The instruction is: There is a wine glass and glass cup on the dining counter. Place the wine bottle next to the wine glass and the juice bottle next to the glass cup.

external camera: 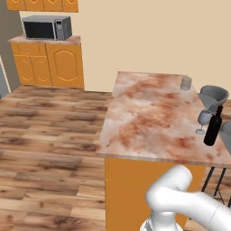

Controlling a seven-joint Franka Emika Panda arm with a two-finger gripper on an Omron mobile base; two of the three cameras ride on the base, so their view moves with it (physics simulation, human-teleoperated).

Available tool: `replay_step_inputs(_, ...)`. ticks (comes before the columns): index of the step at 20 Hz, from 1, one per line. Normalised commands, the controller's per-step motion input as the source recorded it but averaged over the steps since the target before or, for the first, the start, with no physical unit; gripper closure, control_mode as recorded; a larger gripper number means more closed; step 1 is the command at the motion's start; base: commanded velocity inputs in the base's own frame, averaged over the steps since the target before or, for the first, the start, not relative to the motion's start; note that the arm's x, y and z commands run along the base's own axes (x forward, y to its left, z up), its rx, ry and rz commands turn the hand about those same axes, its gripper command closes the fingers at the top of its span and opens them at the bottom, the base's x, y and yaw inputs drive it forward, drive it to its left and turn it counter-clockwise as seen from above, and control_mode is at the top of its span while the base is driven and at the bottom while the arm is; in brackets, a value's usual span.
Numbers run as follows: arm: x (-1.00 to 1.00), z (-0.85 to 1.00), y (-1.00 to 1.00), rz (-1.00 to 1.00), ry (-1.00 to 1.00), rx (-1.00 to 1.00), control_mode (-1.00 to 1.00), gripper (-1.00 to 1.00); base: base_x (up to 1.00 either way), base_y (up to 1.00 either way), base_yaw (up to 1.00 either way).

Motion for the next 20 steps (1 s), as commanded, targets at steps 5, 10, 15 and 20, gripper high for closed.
replay_step_inputs(5, -0.28, 1.0, 0.94, 0.01, 0.08, -0.25, -1.0, -1.0, 0.0, 0.0, 0.0)
replay_step_inputs(10, -0.43, 1.0, 1.0, 0.03, 0.19, -0.5, -1.0, -1.0, 0.0, 0.0, 0.0)
replay_step_inputs(15, -0.22, 1.0, 1.0, 0.02, 0.39, -0.53, -1.0, -1.0, 0.0, 0.0, 0.0)
replay_step_inputs(20, 0.05, 0.83, 1.0, 0.11, 0.47, -0.46, -1.0, -1.0, 0.0, 0.0, 0.0)
